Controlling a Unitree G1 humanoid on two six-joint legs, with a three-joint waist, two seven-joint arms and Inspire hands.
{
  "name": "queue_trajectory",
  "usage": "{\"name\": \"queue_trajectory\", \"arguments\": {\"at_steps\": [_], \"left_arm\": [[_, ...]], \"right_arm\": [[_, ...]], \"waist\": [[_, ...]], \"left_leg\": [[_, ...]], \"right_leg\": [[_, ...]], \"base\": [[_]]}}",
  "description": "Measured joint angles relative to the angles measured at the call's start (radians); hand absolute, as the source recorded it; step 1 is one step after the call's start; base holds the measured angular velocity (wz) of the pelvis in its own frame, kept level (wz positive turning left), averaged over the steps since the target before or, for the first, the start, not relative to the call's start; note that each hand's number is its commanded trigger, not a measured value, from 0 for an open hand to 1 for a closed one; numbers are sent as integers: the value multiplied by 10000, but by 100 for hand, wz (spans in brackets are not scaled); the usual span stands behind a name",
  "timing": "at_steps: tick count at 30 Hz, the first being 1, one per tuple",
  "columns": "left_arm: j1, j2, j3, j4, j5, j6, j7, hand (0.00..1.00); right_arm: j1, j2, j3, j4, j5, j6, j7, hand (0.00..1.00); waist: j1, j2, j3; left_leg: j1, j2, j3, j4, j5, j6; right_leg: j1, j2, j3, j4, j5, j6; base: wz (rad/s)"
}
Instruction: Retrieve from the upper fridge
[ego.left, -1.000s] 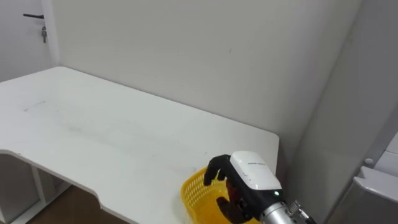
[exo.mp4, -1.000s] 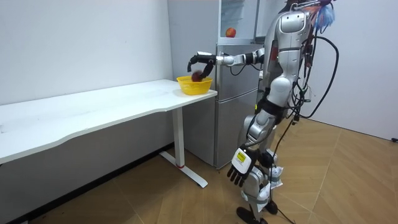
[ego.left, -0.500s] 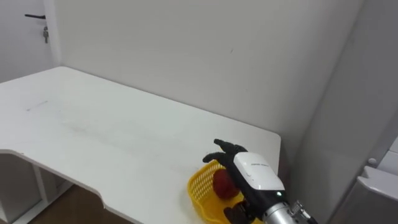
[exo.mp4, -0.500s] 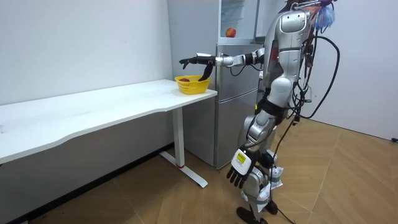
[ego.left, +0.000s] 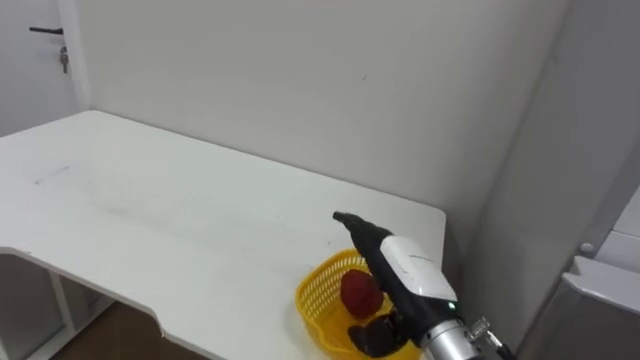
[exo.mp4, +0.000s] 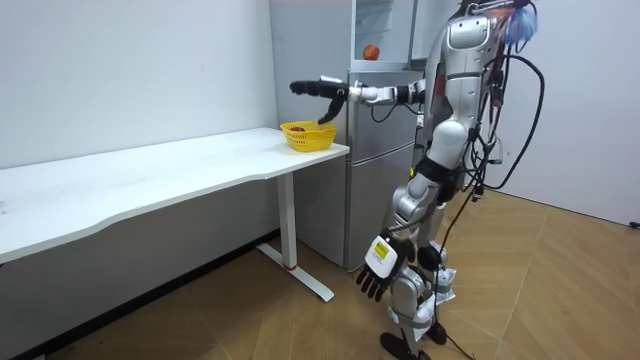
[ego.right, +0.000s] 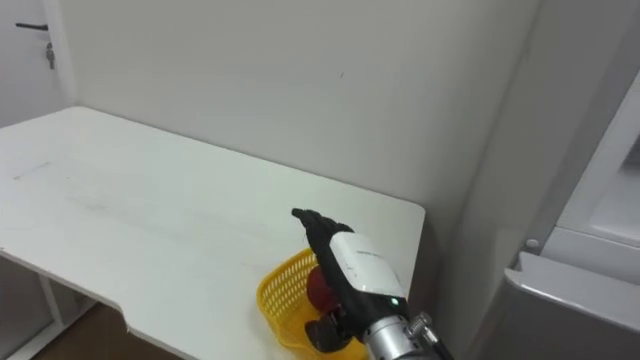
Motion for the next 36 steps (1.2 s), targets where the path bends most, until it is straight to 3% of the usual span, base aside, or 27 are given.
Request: {"name": "queue_trajectory", "arguments": {"at_steps": [1, 5, 11, 15, 22, 34, 36], "left_arm": [[30, -49, 3, -3, 0, 0, 50, 0], [105, -145, -3, 26, -83, -37, 458, 0], [116, -220, 212, 107, -14, -83, 690, 0], [165, -315, 499, 129, -82, -83, 783, 0], [192, -339, 491, 491, -108, -211, 878, 0], [568, -323, 881, 569, -110, -357, 1017, 0], [669, -315, 906, 575, -143, -413, 1096, 0]], "right_arm": [[0, 3, -179, -362, 46, -134, -89, 0], [0, 5, -501, -1286, 722, -419, -722, 0], [183, 13, -1219, -2365, 901, -659, -1214, 0], [745, -10, -1879, -3124, 1185, -766, -1398, 0], [1383, -42, -2530, -4593, 1250, -853, -1530, 0], [1802, -85, -4504, -5048, 1936, -1100, -2707, 0], [1794, -109, -4805, -4993, 2192, -1130, -2976, 0]], "waist": [[-47, 58, -55], [-221, 204, -103], [-670, 127, -167], [-936, 105, -183], [-1827, 148, -185], [-2292, 177, -290], [-2398, 193, -255]], "left_leg": [[26, -6, 20, -7, 2, 6], [301, 30, 185, -134, 9, 16], [395, 110, 552, -220, 6, 12], [533, 148, 765, -294, 4, 14], [667, 184, 928, -343, 2, 18], [707, 228, 1104, -364, 3, 14], [776, 228, 1100, -368, 2, 14]], "right_leg": [[10, -6, 28, -2, 2, 3], [148, 0, 168, 4, 2, 9], [98, 64, 577, 19, 21, -1], [108, 95, 812, 40, 63, -2], [137, 174, 1134, 48, 144, -16], [95, 186, 1163, 81, 182, -27], [165, 185, 1148, 69, 182, -26]], "base": [[-4], [-9], [-17], [-22], [-10], [-3], [0]]}}
